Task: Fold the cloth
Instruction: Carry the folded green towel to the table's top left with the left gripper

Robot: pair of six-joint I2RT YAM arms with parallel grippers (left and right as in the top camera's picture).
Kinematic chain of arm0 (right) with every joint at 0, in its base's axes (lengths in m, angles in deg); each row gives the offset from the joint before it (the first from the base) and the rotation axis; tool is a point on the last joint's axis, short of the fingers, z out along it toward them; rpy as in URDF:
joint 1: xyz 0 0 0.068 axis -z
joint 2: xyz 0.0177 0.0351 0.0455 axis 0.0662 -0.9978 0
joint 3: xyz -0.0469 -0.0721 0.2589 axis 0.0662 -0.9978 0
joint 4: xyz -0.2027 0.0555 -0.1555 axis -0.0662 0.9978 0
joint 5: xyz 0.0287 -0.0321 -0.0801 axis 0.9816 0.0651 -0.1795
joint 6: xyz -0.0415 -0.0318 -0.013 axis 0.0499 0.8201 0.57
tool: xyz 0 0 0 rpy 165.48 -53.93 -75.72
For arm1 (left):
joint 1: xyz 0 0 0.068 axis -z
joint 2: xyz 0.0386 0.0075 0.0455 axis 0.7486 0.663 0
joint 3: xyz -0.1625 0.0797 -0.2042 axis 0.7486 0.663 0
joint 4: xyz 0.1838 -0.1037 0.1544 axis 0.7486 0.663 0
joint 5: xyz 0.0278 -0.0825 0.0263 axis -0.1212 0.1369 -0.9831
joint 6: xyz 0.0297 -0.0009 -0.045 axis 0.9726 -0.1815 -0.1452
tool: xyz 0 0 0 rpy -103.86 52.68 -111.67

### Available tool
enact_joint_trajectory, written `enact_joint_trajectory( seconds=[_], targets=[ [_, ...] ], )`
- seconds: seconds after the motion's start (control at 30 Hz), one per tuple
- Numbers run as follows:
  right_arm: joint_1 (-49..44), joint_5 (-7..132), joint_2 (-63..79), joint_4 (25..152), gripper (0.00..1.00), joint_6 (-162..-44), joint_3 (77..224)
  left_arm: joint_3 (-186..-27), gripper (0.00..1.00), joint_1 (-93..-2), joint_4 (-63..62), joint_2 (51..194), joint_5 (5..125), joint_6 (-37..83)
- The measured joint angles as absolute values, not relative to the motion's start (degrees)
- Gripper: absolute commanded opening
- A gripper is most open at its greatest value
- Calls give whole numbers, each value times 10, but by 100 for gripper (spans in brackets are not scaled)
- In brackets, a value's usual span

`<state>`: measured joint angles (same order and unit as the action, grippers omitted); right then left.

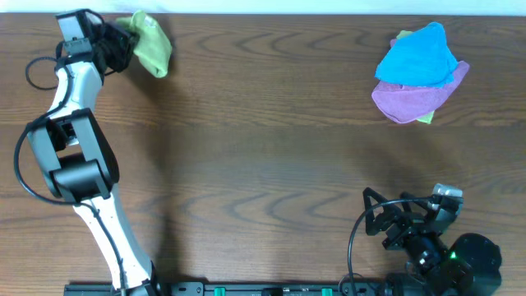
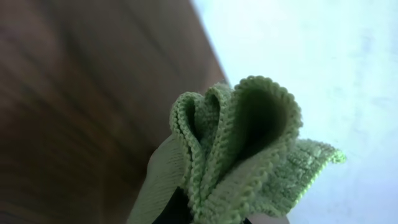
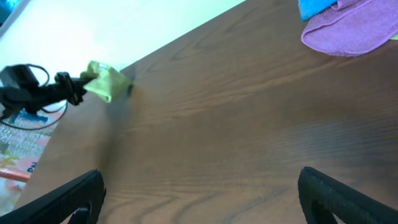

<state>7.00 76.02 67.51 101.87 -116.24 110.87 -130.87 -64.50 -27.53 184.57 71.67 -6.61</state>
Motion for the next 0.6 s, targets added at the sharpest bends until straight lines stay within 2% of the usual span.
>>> enact_joint_trajectory(
  seconds=[0.33,0.4,0.43,0.47,0.53,0.6],
  targets=[
    [70,760,675,1019,99,-1162,1109,-1313,6,-671,-218,1876,717,-61],
    [70,760,675,1019,98,-1162,1109,-1314,17,-673,-206,1882,717,-50],
    [70,760,675,1019,99,-1162,1109,-1314,25,-674,-199,1885,716,-48],
    [70,760,675,1019,99,-1162,1109,-1314,40,-674,-193,1888,715,-39],
    [70,760,675,1019,99,-1162,1109,-1314,63,-675,-187,1892,715,-21],
    [70,760,675,1019,99,-1162,1109,-1316,77,-675,-185,1893,719,-11]
  ],
)
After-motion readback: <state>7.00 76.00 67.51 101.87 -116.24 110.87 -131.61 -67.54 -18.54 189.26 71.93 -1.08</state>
